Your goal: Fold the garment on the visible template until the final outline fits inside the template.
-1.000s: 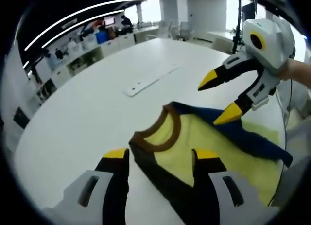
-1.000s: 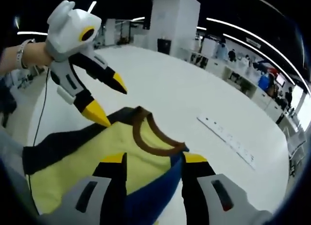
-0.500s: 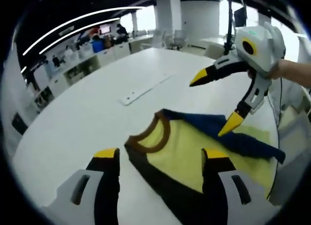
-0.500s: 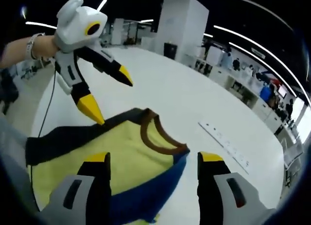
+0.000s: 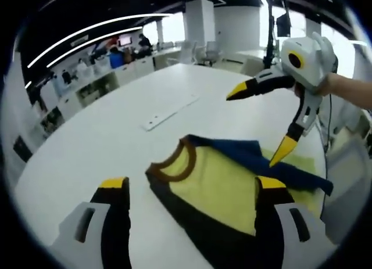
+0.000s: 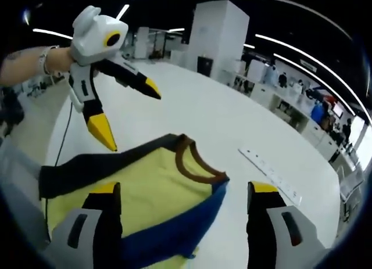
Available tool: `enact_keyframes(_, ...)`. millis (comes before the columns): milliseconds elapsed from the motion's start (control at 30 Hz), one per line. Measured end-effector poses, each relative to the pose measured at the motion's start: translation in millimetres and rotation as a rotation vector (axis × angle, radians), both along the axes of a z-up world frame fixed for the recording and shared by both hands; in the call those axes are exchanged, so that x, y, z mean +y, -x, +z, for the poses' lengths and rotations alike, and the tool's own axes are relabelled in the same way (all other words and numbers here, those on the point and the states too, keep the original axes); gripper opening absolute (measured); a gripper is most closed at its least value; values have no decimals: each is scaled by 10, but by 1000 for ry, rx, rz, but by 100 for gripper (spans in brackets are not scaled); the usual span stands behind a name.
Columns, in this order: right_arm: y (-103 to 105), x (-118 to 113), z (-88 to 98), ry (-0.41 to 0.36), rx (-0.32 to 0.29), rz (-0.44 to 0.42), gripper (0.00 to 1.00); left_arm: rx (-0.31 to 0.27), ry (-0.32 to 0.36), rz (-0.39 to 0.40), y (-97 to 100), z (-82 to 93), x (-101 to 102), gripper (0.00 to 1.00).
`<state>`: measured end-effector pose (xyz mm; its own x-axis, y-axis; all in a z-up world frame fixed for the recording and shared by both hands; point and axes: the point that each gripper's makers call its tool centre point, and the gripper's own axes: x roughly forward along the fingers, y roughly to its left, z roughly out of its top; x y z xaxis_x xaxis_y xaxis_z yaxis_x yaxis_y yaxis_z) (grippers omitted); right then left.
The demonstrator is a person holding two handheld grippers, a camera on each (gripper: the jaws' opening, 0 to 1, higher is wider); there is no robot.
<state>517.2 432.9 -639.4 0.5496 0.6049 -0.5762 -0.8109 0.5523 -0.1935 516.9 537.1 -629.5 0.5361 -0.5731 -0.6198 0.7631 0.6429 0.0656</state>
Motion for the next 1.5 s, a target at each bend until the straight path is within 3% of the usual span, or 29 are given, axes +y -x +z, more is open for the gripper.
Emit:
enact_keyframes(167,41,-21,75,-12,-9,-8,97,1,23,-13,67,53,-17,89)
enact_keyframes(433,224,36,197,-58,-11,19,100,-19,47,-49,221,190,-57,100)
enact_keyframes(733,366,27,340,-96,-26,28,100,-21,67,-58,367,264,-44,100)
enact_keyframes(1500,836,-55,438,-155,-16,38,100,-57,127,-71,806,500,-46,100)
